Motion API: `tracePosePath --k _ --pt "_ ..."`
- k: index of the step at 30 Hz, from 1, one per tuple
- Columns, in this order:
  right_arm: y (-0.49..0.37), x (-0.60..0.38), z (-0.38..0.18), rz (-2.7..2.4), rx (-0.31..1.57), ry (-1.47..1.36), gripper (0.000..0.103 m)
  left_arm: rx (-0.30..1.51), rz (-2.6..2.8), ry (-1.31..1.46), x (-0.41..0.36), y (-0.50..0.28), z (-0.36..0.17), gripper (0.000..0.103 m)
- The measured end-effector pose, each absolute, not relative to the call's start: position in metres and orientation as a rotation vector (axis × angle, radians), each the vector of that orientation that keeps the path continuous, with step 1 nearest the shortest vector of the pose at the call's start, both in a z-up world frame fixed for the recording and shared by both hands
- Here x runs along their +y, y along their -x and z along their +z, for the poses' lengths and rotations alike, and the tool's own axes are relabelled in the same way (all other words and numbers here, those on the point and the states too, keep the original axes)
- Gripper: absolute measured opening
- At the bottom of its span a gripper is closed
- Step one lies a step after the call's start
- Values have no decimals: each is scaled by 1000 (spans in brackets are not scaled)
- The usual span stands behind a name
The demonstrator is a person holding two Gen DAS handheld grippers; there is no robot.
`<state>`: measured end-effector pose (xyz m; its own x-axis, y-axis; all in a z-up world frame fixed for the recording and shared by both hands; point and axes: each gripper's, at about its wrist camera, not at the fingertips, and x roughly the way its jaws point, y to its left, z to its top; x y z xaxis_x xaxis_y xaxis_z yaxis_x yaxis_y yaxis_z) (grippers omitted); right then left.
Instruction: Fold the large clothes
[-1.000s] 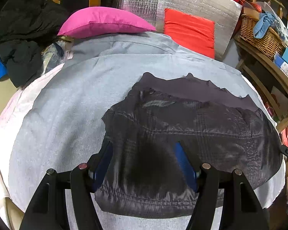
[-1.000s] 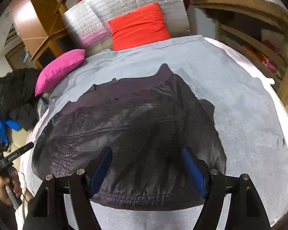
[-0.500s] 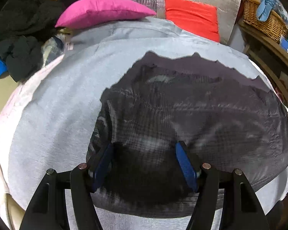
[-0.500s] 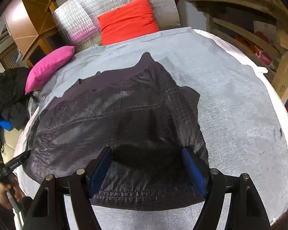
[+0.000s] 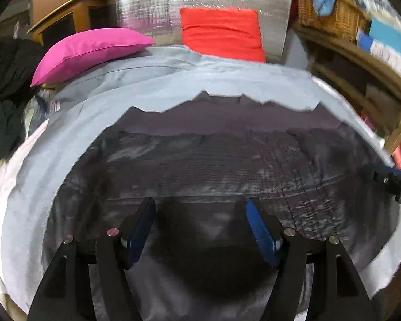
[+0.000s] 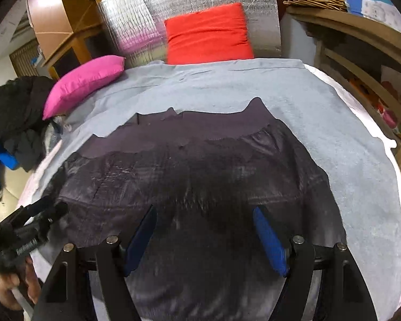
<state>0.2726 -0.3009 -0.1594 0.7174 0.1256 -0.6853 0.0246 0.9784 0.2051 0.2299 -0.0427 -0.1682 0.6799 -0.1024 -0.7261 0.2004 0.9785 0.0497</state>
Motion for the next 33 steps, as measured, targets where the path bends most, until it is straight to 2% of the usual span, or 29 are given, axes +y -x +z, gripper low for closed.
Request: tracePosePath --k 2,6,13,19,25,33 --pt "-279 -294 -166 -3 789 -140 78 814 -129 -147 -47 -233 -178 73" --pt "-289 -291 -190 -47 845 -75 81 822 -100 -155 -45 -234 -189 83" --pt "-285 -293 -191 -77 842 -69 84 838 -113 -111 -37 -229 -179 83" --pt "-227 -275 -165 -46 709 -96 84 715 -84 -111 -12 -186 -159 83" --pt "-191 -239 -181 -49 623 -40 84 726 -40 -110 0 -174 -182 83" --pt "-203 -238 -215 -87 650 -1 86 698 -25 -162 -4 -170 -201 85"
